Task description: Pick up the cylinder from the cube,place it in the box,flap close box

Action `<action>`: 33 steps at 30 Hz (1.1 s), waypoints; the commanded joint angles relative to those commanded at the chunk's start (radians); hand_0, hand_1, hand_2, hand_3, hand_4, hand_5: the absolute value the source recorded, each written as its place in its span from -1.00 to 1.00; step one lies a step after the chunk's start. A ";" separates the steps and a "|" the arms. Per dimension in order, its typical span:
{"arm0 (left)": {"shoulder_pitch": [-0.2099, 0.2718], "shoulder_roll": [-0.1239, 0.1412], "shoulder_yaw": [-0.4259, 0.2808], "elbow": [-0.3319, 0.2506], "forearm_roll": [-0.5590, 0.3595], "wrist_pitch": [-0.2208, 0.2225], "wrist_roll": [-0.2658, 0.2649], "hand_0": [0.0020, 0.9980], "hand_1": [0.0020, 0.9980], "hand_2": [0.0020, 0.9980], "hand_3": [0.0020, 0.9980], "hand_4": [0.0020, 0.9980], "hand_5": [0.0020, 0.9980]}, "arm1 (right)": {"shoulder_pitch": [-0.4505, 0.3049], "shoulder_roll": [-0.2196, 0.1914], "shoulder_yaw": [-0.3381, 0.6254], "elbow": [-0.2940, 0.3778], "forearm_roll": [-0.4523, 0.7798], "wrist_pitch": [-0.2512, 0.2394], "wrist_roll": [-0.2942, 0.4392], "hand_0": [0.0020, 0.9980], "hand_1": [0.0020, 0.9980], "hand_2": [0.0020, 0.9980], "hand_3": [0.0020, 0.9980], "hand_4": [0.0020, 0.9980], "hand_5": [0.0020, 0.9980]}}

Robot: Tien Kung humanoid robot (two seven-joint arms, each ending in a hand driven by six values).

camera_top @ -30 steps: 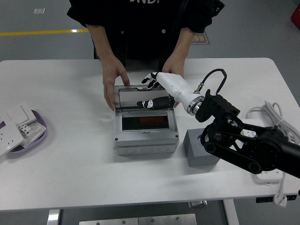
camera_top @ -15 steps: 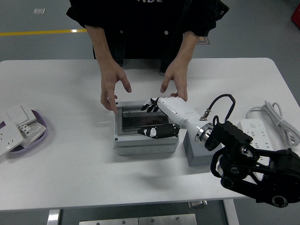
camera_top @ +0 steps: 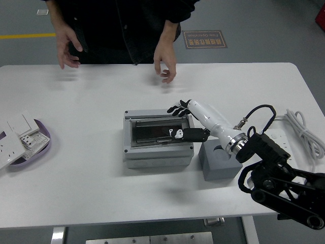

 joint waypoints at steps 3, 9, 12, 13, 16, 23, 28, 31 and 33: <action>0.003 0.004 0.003 0.002 -0.005 0.001 -0.001 0.19 0.26 0.23 0.27 0.36 -0.58 | -0.060 -0.026 0.087 0.002 0.038 -0.012 0.037 0.26 0.23 0.24 0.32 0.63 0.00; 0.009 0.009 0.012 0.005 -0.017 0.001 -0.001 0.19 0.26 0.23 0.27 0.36 -0.58 | -0.186 -0.027 0.282 -0.003 0.197 -0.026 0.165 0.24 0.22 0.23 0.32 0.63 -0.01; 0.011 0.009 0.017 0.005 -0.021 0.001 0.000 0.19 0.26 0.23 0.27 0.36 -0.58 | -0.233 -0.004 0.374 -0.037 0.295 -0.012 0.232 0.20 0.19 0.21 0.29 0.59 -0.06; 0.011 0.010 0.019 0.005 -0.022 0.000 0.000 0.19 0.26 0.23 0.27 0.36 -0.58 | -0.245 0.007 0.406 -0.052 0.328 -0.007 0.257 0.20 0.19 0.21 0.29 0.59 -0.06; 0.011 0.012 0.021 0.005 -0.024 0.000 -0.001 0.19 0.26 0.23 0.27 0.36 -0.58 | -0.264 0.038 0.478 -0.091 0.401 -0.001 0.313 0.20 0.19 0.21 0.29 0.59 -0.06; 0.008 0.021 0.023 0.002 -0.022 -0.001 -0.002 0.19 0.26 0.23 0.27 0.36 -0.58 | -0.291 0.109 0.624 -0.181 0.573 -0.016 0.444 0.20 0.20 0.21 0.29 0.58 -0.07; 0.016 0.026 0.020 0.002 -0.019 -0.002 -0.004 0.19 0.26 0.23 0.27 0.36 -0.58 | -0.317 0.122 0.665 -0.196 0.646 -0.029 0.481 0.21 0.21 0.21 0.29 0.58 -0.08; 0.022 0.025 0.012 0.002 -0.019 -0.002 -0.004 0.19 0.26 0.23 0.27 0.36 -0.58 | -0.324 0.122 0.685 -0.201 0.659 -0.032 0.489 0.22 0.22 0.19 0.26 0.58 -0.10; 0.024 0.024 0.013 0.002 -0.021 -0.003 -0.003 0.19 0.26 0.23 0.27 0.36 -0.58 | -0.325 0.124 0.692 -0.205 0.668 -0.033 0.494 0.22 0.22 0.19 0.26 0.58 -0.10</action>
